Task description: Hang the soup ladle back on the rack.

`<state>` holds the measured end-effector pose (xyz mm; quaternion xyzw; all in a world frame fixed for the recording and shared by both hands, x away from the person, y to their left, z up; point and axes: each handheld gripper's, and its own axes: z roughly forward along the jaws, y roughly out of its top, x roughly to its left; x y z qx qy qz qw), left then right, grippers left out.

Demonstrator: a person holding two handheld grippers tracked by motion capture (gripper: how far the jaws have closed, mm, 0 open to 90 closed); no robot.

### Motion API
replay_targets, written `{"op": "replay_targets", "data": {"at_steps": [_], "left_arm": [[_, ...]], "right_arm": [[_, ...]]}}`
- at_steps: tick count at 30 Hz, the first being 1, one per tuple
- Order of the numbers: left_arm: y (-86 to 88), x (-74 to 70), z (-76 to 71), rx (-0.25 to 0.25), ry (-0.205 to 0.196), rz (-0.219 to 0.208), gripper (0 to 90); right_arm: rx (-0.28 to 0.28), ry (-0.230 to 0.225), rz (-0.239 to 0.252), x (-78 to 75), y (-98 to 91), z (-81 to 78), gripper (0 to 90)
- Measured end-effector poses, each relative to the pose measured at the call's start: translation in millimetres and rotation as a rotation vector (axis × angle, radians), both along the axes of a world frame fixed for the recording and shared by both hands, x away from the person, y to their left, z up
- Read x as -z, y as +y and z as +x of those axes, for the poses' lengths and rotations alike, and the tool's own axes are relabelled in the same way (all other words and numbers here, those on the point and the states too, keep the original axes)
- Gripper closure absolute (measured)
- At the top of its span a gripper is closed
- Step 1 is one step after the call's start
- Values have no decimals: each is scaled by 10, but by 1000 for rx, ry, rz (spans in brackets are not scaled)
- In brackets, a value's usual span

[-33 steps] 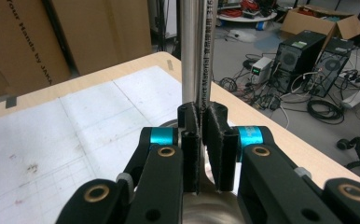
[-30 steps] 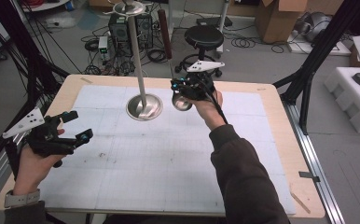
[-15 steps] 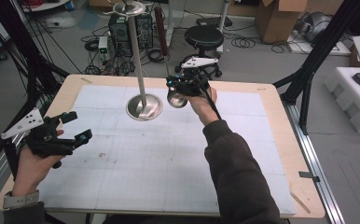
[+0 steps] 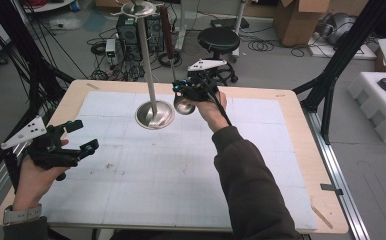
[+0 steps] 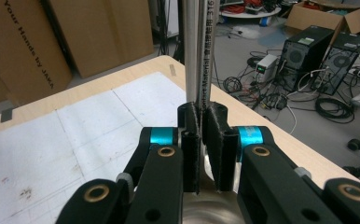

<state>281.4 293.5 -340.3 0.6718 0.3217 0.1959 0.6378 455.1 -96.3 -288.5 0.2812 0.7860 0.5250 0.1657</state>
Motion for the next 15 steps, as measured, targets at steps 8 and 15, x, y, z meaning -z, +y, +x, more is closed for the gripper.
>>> {"op": "replay_targets", "data": {"at_steps": [8,15], "left_arm": [[27,-4,-12,-4,-1,-11,29],[34,-10,-20,-3,-5,-13,29]], "right_arm": [[-3,13,3,47,54,38,842],[12,4,0,46,49,64,843]]}}
